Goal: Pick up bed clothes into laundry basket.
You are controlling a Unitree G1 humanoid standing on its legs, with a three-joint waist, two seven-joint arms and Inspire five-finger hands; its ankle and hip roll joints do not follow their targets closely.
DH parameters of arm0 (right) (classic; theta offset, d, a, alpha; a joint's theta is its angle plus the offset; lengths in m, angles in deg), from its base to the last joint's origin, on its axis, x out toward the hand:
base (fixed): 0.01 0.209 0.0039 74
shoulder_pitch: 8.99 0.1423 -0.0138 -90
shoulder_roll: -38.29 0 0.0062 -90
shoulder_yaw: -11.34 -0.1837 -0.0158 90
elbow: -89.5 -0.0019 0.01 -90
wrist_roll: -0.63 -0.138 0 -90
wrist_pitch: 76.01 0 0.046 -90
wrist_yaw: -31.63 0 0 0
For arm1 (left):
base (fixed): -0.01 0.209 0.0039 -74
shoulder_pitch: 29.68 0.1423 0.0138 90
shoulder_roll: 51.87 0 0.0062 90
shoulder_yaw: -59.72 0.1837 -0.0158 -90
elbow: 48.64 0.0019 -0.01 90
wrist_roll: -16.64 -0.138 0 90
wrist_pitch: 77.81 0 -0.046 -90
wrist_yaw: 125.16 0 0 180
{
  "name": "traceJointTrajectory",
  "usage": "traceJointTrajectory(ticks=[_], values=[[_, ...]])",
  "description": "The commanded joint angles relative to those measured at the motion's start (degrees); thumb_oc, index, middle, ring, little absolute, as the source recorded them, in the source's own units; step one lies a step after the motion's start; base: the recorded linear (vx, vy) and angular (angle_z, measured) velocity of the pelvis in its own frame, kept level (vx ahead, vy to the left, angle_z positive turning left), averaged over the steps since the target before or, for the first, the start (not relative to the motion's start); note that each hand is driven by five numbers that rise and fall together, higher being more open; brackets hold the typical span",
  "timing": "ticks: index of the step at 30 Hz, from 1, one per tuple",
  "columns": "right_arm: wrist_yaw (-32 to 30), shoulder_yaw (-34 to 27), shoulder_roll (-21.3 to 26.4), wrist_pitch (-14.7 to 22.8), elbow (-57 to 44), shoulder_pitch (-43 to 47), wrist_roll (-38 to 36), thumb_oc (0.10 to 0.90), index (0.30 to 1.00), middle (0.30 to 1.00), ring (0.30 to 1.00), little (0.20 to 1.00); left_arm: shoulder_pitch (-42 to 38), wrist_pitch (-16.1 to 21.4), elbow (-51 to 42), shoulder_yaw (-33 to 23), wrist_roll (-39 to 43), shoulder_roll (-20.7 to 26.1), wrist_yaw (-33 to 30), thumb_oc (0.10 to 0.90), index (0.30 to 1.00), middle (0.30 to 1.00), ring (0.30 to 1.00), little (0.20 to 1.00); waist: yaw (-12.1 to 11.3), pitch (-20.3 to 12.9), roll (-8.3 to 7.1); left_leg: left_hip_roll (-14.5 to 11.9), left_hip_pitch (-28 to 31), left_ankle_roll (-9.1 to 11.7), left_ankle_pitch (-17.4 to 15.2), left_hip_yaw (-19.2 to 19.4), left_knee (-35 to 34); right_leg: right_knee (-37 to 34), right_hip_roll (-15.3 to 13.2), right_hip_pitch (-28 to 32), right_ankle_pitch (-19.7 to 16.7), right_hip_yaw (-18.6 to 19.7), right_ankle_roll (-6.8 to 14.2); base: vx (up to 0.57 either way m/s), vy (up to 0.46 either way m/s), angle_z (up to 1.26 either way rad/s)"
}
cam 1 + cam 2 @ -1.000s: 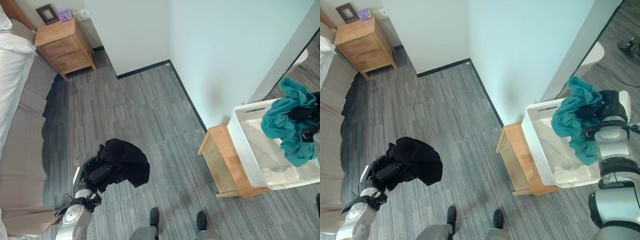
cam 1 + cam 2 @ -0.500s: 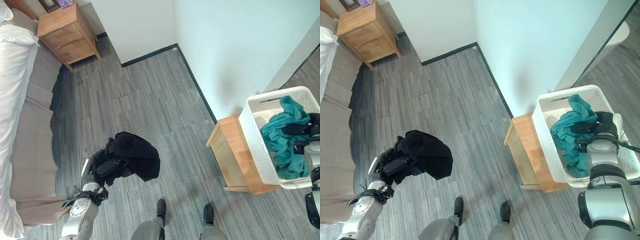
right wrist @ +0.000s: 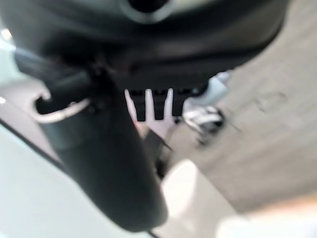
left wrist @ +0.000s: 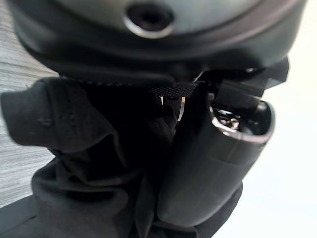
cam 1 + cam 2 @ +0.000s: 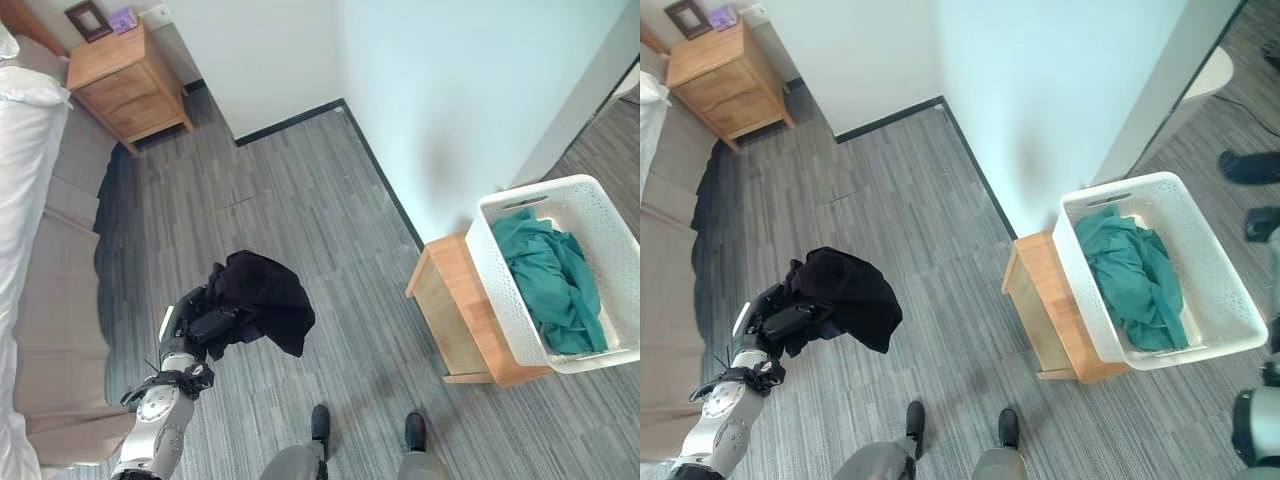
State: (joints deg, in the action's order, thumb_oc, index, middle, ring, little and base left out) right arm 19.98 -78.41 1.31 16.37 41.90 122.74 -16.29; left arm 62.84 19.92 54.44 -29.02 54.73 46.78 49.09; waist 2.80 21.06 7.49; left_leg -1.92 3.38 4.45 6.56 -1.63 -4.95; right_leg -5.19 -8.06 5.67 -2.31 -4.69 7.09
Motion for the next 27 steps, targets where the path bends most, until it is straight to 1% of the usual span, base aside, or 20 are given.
traceJointTrajectory(ticks=[1,2,3,5,6,7,8,9,12,13,14,15,17,21,22,23,24,25,26,27], values=[[-3.05,-0.68,5.83,6.82,-9.03,-2.64,-1.53,0.800,0.900,0.900,0.900,0.900,-3.83,8.40,-4.85,-6.73,-1.00,6.83,-0.32,0.400,0.300,0.300,0.300,0.300,0.36,-8.36,-6.42,-2.01,1.98,1.84,-3.49,3.25,0.01,2.55,0.48,-2.57,2.79,1.97,-0.62,0.00,0.114,-0.30],[-4.06,-3.96,3.59,8.99,-15.58,-4.89,-3.93,0.800,0.900,0.900,0.900,0.900,-5.60,8.84,-5.21,-8.03,-1.32,8.05,-1.17,0.400,0.300,0.300,0.300,0.300,1.94,-9.13,-6.59,-1.78,2.63,1.44,-4.22,4.75,-0.05,2.79,0.40,-2.87,2.19,3.00,-0.09,-0.01,0.135,-0.43],[-4.16,-8.66,1.40,9.88,-20.16,-9.32,-4.74,0.800,0.900,0.900,0.900,0.900,-7.44,8.93,-5.77,-7.84,-2.10,10.02,-1.40,0.400,0.300,0.300,0.300,0.300,2.08,-9.55,-7.07,-1.54,3.00,1.16,-4.75,5.89,-0.05,2.93,0.33,-3.30,1.71,4.10,0.29,-0.02,0.159,-0.44],[-4.65,-13.18,-3.32,11.46,-27.42,-14.19,-4.88,0.800,0.900,0.900,0.900,0.900,-10.93,9.09,-8.12,-7.43,-3.21,12.33,-1.65,0.400,0.300,0.300,0.300,0.300,3.70,-10.02,-7.12,-1.15,3.39,0.79,-5.40,7.57,-0.05,3.06,0.03,-3.92,0.68,5.12,0.97,-0.06,0.148,-0.52],[-4.00,-16.58,-7.29,11.78,-34.66,-19.42,-1.66,0.800,0.900,0.900,0.900,0.900,-16.73,9.15,-7.81,-4.32,-5.81,15.94,-0.46,0.400,0.300,0.300,0.300,0.300,6.45,-9.94,-7.21,-0.67,3.71,0.43,-6.05,9.17,-0.05,3.42,-0.19,-5.57,-1.50,7.06,2.21,-0.09,0.120,-0.38],[-4.07,-17.36,-7.62,11.56,-35.20,-20.18,-1.43,0.800,0.900,0.900,0.900,0.900,-17.09,9.22,-7.62,-3.94,-5.83,16.11,-0.47,0.400,0.300,0.300,0.300,0.300,6.06,-10.00,-7.37,-0.65,3.63,0.40,-6.05,9.30,-0.05,3.43,-0.19,-5.73,-1.56,7.20,2.25,-0.07,0.146,-0.37],[-3.69,-18.60,-8.69,11.29,-38.35,-22.71,1.58,0.800,0.900,0.900,0.900,0.900,-20.31,9.32,-6.57,-2.53,-5.78,18.19,0.42,0.400,0.300,0.300,0.300,0.300,7.77,-9.96,-7.22,-0.73,3.92,0.30,-6.85,10.40,-0.05,3.60,-0.12,-6.49,-1.63,8.28,3.06,-0.17,0.158,-0.41],[-3.69,-22.73,-11.10,10.95,-43.93,-28.70,7.19,0.800,0.900,0.900,0.900,0.900,-28.01,10.01,-5.67,0.93,-6.85,21.18,0.54,0.400,0.300,0.300,0.300,0.300,11.05,-8.75,-7.11,-0.78,3.85,-0.14,-6.25,12.32,-0.05,7.29,0.68,-9.54,-2.16,10.83,4.14,-0.15,0.162,-0.41],[-3.48,-24.41,-13.77,11.04,-45.75,-31.39,8.20,0.800,0.900,0.900,0.900,0.900,-30.75,10.38,-5.02,2.37,-7.29,21.81,0.67,0.400,0.300,0.300,0.300,0.300,11.14,-8.42,-7.02,-1.27,3.77,-0.26,-6.48,13.48,-0.05,10.16,1.46,-10.71,-0.53,11.53,4.20,-0.14,0.068,-0.53],[-2.71,-25.78,-20.12,11.81,-49.66,-35.92,8.85,0.800,0.900,0.900,0.900,0.900,-36.70,10.60,-4.78,5.04,-6.99,21.85,0.92,0.400,0.300,0.300,0.300,0.300,12.72,-7.99,-6.81,-2.10,4.16,-0.36,-6.39,16.56,-0.05,13.70,1.71,-10.81,1.47,9.67,3.84,-0.21,0.035,-0.61],[-0.99,-25.22,-25.81,13.25,-51.08,-38.07,6.02,0.800,0.900,0.900,0.900,0.900,-40.16,10.84,-3.94,6.10,-7.51,22.16,0.43,0.400,0.300,0.300,0.300,0.300,12.91,-8.13,-6.56,-3.12,4.80,-0.29,-6.23,21.05,-0.05,16.17,0.45,-11.03,3.66,2.52,2.78,-0.25,0.044,-0.86],[-0.87,-23.38,-27.33,13.25,-52.14,-38.07,5.65,0.800,0.900,0.900,0.900,0.900,-41.78,10.76,-4.25,6.89,-7.52,21.86,-0.15,0.400,0.300,0.300,0.300,0.300,12.72,-8.17,-6.17,-3.66,5.47,-0.23,-6.26,24.79,-0.05,17.43,-0.95,-10.93,4.63,-3.73,2.27,-0.18,-0.001,-1.20],[-0.02,-22.04,-29.46,13.30,-51.81,-38.35,4.45,0.800,0.900,0.900,0.900,0.900,-42.47,10.70,-3.88,6.79,-8.64,21.35,-0.49,0.400,0.300,0.300,0.300,0.300,12.51,-8.93,-6.63,-3.86,6.27,-0.14,-6.42,28.82,-0.05,17.14,-1.37,-10.44,5.38,-7.96,1.80,-0.05,-0.036,-2.04],[-0.05,-21.96,-29.47,13.31,-51.74,-38.29,4.46,0.800,0.900,0.900,0.900,0.900,-42.45,10.68,-3.90,6.81,-8.70,21.37,-0.56,0.400,0.300,0.300,0.300,0.300,12.18,-8.91,-6.65,-3.89,6.41,-0.10,-6.48,29.21,-0.05,17.02,-1.23,-10.45,5.27,-7.61,1.79,0.08,-0.097,-1.64],[1.54,-21.37,-31.42,11.22,-51.75,-43.07,5.71,0.800,0.900,0.900,0.900,0.900,-45.69,9.81,-3.36,9.47,-8.26,14.38,0.20,0.400,0.300,0.300,0.300,0.300,15.06,-10.50,-7.82,-6.34,8.62,1.66,-9.94,33.81,8.10,12.91,0.85,-8.29,6.96,-7.28,1.01,0.37,-0.457,-0.47],[1.59,-21.33,-31.43,11.17,-51.77,-42.89,4.20,0.800,0.900,0.900,0.900,0.900,-46.57,9.87,-2.98,9.83,-7.72,13.12,0.02,0.400,0.300,0.300,0.300,0.300,15.43,-10.55,-8.21,-8.29,7.88,2.50,-8.71,35.02,13.69,12.21,1.63,-7.29,7.44,-6.63,0.24,0.43,-0.536,-0.89],[1.80,-21.07,-31.24,11.60,-52.10,-42.56,1.71,0.800,0.900,0.900,0.900,0.900,-47.95,10.00,-2.35,10.35,-7.15,12.17,-0.35,0.400,0.300,0.300,0.300,0.300,15.24,-10.07,-8.37,-11.15,5.78,4.20,-6.65,34.61,20.41,11.29,3.15,-5.56,8.21,-5.26,-1.06,0.19,-0.273,-1.38],[2.19,-20.82,-31.20,11.89,-51.61,-42.38,-0.90,0.800,0.900,0.900,0.900,0.900,-48.92,10.30,-1.81,10.58,-6.25,11.25,-0.98,0.400,0.300,0.300,0.300,0.300,14.97,-9.38,-8.73,-12.76,4.03,5.60,-5.18,32.67,25.83,10.55,4.46,-4.30,8.78,-4.16,-2.40,0.10,-0.262,-1.70],[2.18,-19.02,-30.78,11.91,-50.90,-41.24,-2.66,0.800,0.900,0.900,0.900,0.900,-49.34,11.11,-1.62,10.68,-3.53,8.80,-2.28,0.400,0.300,0.300,0.300,0.300,13.80,-8.29,-9.94,-12.43,0.13,5.00,-2.15,27.03,31.62,9.93,5.11,-3.20,8.51,-1.72,-4.41,0.04,-0.184,-1.17],[2.17,-18.99,-30.74,11.94,-50.82,-41.18,-2.68,0.800,0.900,0.900,0.900,0.900,-49.36,11.12,-1.61,10.67,-3.52,8.80,-2.28,0.400,0.300,0.300,0.300,0.300,13.96,-8.29,-9.92,-12.46,-0.05,5.01,-2.20,26.82,31.81,9.94,5.10,-3.20,8.57,-1.87,-4.42,0.02,-0.078,-1.16]])
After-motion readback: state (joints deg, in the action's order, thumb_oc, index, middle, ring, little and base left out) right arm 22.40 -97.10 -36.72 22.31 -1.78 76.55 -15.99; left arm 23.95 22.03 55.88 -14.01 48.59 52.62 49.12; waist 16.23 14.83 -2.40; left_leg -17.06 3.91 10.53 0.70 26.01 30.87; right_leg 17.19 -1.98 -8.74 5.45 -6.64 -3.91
